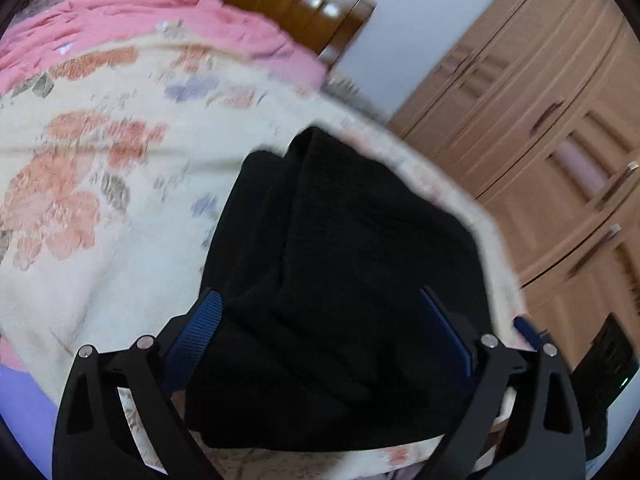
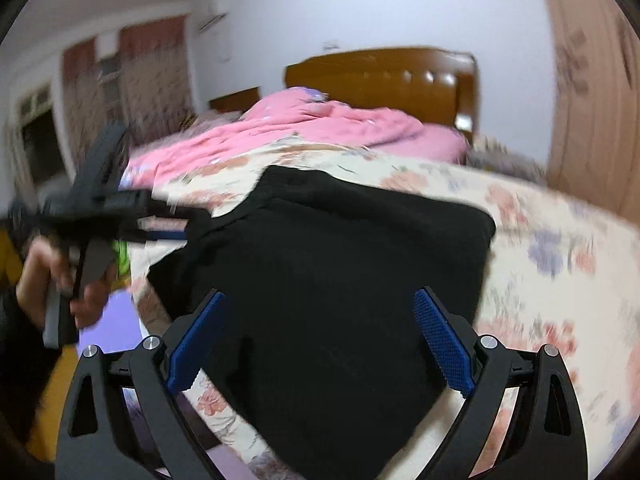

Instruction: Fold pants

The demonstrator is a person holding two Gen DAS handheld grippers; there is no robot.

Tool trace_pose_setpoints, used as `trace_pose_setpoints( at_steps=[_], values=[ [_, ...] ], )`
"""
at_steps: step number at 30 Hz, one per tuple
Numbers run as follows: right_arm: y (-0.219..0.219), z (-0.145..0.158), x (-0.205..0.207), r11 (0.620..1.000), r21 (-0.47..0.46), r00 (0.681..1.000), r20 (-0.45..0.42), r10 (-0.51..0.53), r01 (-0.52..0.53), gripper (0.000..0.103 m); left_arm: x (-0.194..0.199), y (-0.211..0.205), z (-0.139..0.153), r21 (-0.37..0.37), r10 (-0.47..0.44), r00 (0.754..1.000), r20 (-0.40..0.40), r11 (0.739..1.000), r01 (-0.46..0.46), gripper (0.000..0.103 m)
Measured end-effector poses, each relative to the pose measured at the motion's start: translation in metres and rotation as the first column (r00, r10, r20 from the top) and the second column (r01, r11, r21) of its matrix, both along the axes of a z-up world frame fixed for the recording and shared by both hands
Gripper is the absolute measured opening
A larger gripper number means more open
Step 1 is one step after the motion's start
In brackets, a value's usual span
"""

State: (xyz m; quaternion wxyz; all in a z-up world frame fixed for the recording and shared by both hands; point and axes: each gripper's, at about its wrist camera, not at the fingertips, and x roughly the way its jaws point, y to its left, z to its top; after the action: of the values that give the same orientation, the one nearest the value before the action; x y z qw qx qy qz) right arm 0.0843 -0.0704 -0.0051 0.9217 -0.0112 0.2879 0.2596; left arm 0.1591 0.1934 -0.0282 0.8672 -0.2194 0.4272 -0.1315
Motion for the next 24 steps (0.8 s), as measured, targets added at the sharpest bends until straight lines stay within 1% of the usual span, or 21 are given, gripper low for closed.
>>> trace_pose_setpoints(
  at_steps=[1, 3, 5, 6, 8, 9, 11, 12, 13, 14, 15, 16, 17, 18, 19, 20, 22, 23, 24],
  values=[
    [-0.005, -0.006, 0.006, 0.999, 0.028, 0.999, -0.031, -0.024, 0.025, 0.091, 0.003, -0.001, -0.004, 0.008, 0.004, 1.0, -0.014, 1.0, -0.004, 0.096],
    [-0.01, -0.018, 0.011, 0.997, 0.061, 0.996, -0.084, -0.04, 0.045, 0.091, 0.005, -0.003, -0.006, 0.035, 0.005, 1.0, -0.014, 0.999, -0.005, 0.096],
    [-0.01, -0.028, 0.011, 0.996, 0.071, 0.995, -0.09, -0.04, 0.046, 0.091, 0.004, -0.005, -0.004, 0.033, 0.007, 1.0, 0.018, 0.999, -0.008, 0.071],
    [-0.01, -0.029, 0.009, 0.997, 0.067, 0.996, -0.079, -0.039, 0.044, 0.091, 0.003, -0.007, 0.0, 0.065, 0.026, 0.999, 0.036, 0.998, -0.028, 0.059],
    [-0.01, -0.03, 0.007, 0.998, 0.058, 0.997, -0.068, -0.035, 0.039, 0.091, 0.003, -0.008, 0.005, 0.062, 0.017, 0.998, 0.058, 0.998, -0.02, 0.057],
    [-0.011, -0.032, 0.012, 0.998, 0.06, 0.997, -0.069, -0.033, 0.037, 0.092, 0.006, -0.008, 0.004, 0.057, 0.01, 0.999, 0.054, 0.998, -0.013, 0.057],
    [-0.012, -0.032, 0.012, 0.997, 0.068, 0.997, -0.071, -0.03, 0.035, 0.092, 0.014, -0.005, -0.005, 0.041, 0.006, 1.0, 0.01, 0.999, -0.007, 0.068],
    [-0.012, -0.033, 0.011, 0.997, 0.068, 0.997, -0.07, -0.029, 0.033, 0.092, 0.019, -0.001, -0.014, -0.004, -0.003, 1.0, -0.017, 1.0, 0.003, 0.077],
    [-0.011, -0.033, 0.011, 0.997, 0.066, 0.997, -0.068, -0.028, 0.032, 0.092, 0.018, 0.001, -0.017, -0.03, -0.008, 1.0, -0.01, 1.0, 0.007, 0.079],
    [-0.012, -0.031, 0.01, 0.997, 0.066, 0.997, -0.067, -0.028, 0.032, 0.092, 0.019, 0.0, -0.018, -0.023, -0.012, 1.0, 0.013, 1.0, 0.012, 0.079],
    [-0.012, -0.031, 0.01, 0.997, 0.066, 0.997, -0.068, -0.028, 0.033, 0.092, 0.018, -0.002, -0.017, -0.01, -0.016, 1.0, 0.017, 1.0, 0.016, 0.075],
    [-0.013, -0.031, 0.01, 0.997, 0.068, 0.997, -0.069, -0.027, 0.032, 0.092, 0.018, -0.004, -0.016, -0.002, -0.021, 0.999, 0.027, 1.0, 0.021, 0.056],
    [-0.013, -0.031, 0.01, 0.997, 0.069, 0.997, -0.07, -0.027, 0.032, 0.092, 0.017, -0.005, -0.015, -0.016, -0.03, 0.999, 0.034, 0.999, 0.031, 0.048],
    [-0.013, -0.031, 0.011, 0.997, 0.069, 0.997, -0.072, -0.027, 0.032, 0.092, 0.015, -0.006, -0.01, -0.004, -0.026, 0.999, 0.048, 1.0, 0.026, 0.04],
    [-0.014, -0.031, 0.01, 0.997, 0.07, 0.997, -0.075, -0.028, 0.033, 0.092, 0.013, -0.011, -0.004, 0.019, -0.032, 0.998, 0.06, 0.999, 0.031, 0.035],
    [-0.015, -0.029, 0.009, 0.997, 0.07, 0.996, -0.077, -0.039, 0.044, 0.092, 0.009, -0.015, 0.004, 0.045, -0.04, 0.996, 0.084, 0.998, 0.036, 0.034],
    [-0.02, -0.023, 0.002, 0.994, 0.092, 0.997, -0.061, -0.046, 0.051, 0.092, 0.004, -0.029, 0.034, 0.098, -0.07, 0.988, 0.139, 0.994, 0.057, 0.032],
    [-0.021, -0.019, -0.005, 0.995, 0.096, 0.999, -0.041, -0.03, 0.034, 0.092, 0.004, -0.034, 0.045, 0.104, -0.082, 0.985, 0.154, 0.992, 0.066, 0.032],
    [-0.02, -0.017, -0.01, 0.996, 0.082, 0.999, -0.025, -0.019, 0.021, 0.092, 0.003, -0.04, 0.064, 0.102, -0.1, 0.978, 0.181, 0.991, 0.082, 0.032]
  ],
)
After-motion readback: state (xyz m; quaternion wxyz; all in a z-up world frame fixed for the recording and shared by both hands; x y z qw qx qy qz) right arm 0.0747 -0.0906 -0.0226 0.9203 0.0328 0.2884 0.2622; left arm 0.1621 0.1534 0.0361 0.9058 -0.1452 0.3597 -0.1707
